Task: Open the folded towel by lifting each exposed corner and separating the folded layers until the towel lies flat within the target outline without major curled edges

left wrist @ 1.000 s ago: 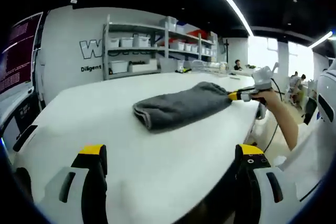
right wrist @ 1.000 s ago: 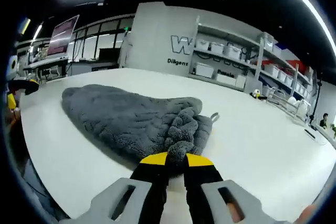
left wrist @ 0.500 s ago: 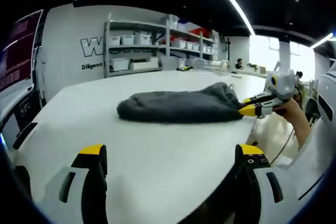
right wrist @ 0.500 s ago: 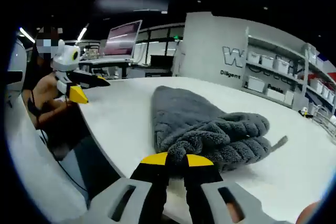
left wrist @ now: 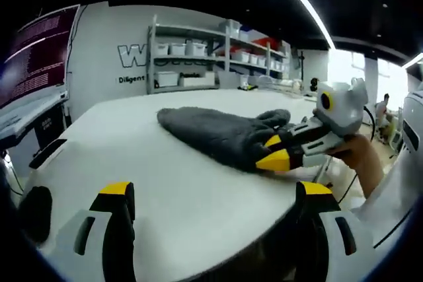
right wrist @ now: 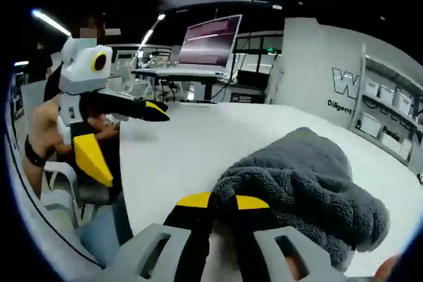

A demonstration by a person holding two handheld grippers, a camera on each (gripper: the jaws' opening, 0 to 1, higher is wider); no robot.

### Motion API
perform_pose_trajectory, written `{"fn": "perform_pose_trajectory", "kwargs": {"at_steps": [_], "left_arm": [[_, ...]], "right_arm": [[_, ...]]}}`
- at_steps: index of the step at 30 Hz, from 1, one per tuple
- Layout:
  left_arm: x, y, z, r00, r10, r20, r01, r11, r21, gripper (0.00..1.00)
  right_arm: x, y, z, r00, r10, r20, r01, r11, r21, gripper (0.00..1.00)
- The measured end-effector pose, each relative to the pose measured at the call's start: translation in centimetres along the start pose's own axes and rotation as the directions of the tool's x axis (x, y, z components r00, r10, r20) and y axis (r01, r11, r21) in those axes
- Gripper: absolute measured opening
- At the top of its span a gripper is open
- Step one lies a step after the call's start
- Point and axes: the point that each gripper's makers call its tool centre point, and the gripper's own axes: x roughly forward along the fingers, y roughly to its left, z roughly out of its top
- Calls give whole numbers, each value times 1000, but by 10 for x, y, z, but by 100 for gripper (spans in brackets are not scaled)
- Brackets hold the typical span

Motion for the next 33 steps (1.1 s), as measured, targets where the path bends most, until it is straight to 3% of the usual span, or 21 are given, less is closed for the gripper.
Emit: {"fn": "perform_pose_trajectory", "kwargs": {"at_steps": [4, 8, 14, 18, 21, 23, 25, 27, 30, 33], "left_arm": [[-12, 9, -3, 999, 34, 2, -34, 999, -9, 99], [-22, 16, -4, 998, 62, 3, -61, 998, -16, 99], [-24, 18, 0, 997, 75, 9, -75, 997, -11, 99], [-17, 15, 3, 998, 60, 9, -60, 998, 1, 99], [-10, 10, 6, 999, 41, 4, -41, 999, 16, 99], [-7, 7, 8, 1000, 30, 3, -30, 999, 22, 99], [-1, 3, 11, 1000, 13, 3, -14, 999, 34, 99], [1, 0, 12, 1000, 3, 3, -3, 999, 40, 99], [5, -6, 15, 1000, -15, 0, 15, 998, 54, 99], [8, -10, 16, 999, -33, -3, 33, 997, 63, 99]], "right_arm": [[30, 10, 12, 999, -31, -26, 28, 996, -90, 7], [34, 14, 18, 999, -34, -30, 31, 994, -104, 8], [-4, 29, 26, 998, 54, 17, -52, 996, -76, 14], [-48, 33, 34, 986, 137, 93, -135, 990, -28, 29], [-80, 0, 39, 987, 66, 149, -59, 997, -48, 33], [-98, -20, 32, 991, 5, 137, -2, 1000, -28, 37], [-120, -51, 17, 991, -98, 95, 100, 995, -12, 44], [-142, -79, 4, 980, -185, 70, 185, 983, 11, 50], [-164, -107, -12, 964, -264, 41, 262, 964, 49, 58], [-192, -135, -32, 932, -363, -6, 362, 930, 68, 69]]}}
